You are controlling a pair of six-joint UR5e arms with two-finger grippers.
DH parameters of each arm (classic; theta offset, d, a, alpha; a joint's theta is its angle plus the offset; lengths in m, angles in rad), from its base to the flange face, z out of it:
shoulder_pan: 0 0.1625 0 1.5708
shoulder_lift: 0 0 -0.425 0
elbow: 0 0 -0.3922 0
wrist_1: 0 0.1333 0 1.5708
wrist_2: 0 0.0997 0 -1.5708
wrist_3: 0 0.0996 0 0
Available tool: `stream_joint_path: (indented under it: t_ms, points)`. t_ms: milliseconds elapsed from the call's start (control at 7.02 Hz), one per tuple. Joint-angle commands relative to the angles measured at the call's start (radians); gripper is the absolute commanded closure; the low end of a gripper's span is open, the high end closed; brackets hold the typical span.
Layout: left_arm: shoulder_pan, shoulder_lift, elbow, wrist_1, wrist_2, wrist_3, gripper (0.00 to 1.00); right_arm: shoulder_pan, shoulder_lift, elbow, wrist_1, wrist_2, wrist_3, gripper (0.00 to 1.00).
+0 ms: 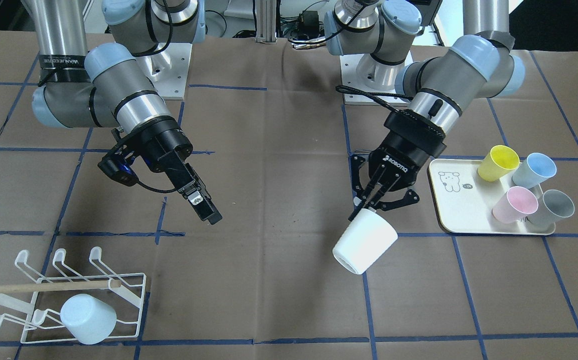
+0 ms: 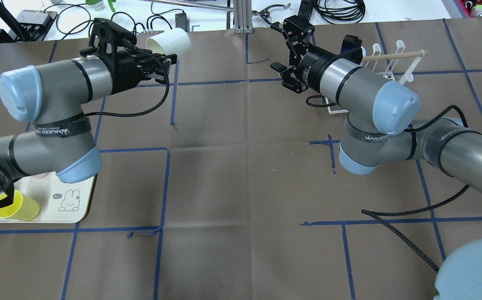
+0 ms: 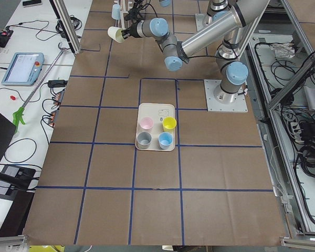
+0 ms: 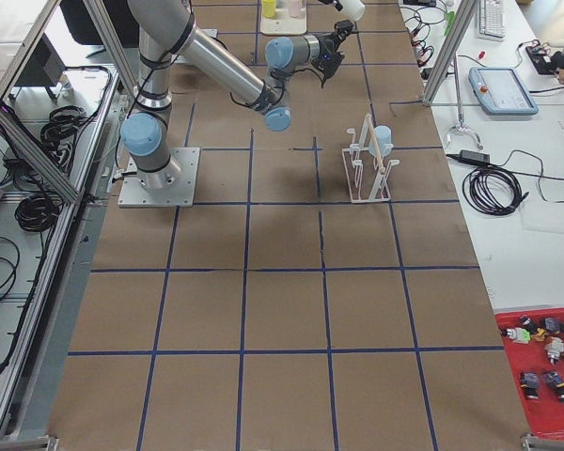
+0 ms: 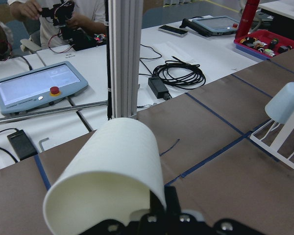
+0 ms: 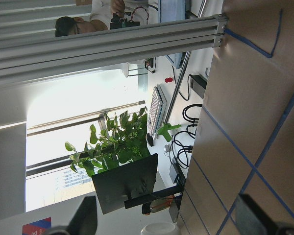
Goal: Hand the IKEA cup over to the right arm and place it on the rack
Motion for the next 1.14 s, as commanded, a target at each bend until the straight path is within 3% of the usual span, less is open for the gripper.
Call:
stream_joint_path:
  t_ms: [0,142,427,854,997]
  points:
    - [-0.087,-0.005,-0.022,0.099,0.103,-0.113,1.00,0.001,0.003,-0.001,0.000,-0.001,0.003,0.00]
    - [-0.140,-0.029,-0.022,0.124,0.121,-0.118,1.00,0.002,0.003,0.001,-0.003,-0.007,0.005,0.00]
    - [-0.174,-0.127,-0.019,0.358,0.149,-0.270,1.00,0.048,0.005,-0.001,-0.011,-0.021,0.005,0.01]
    - [-0.315,-0.143,-0.017,0.383,0.344,-0.304,1.00,0.079,0.052,-0.045,-0.010,-0.048,0.006,0.01]
    - [-0.320,-0.139,-0.019,0.382,0.349,-0.304,1.00,0.094,0.090,-0.088,-0.007,-0.047,0.003,0.00]
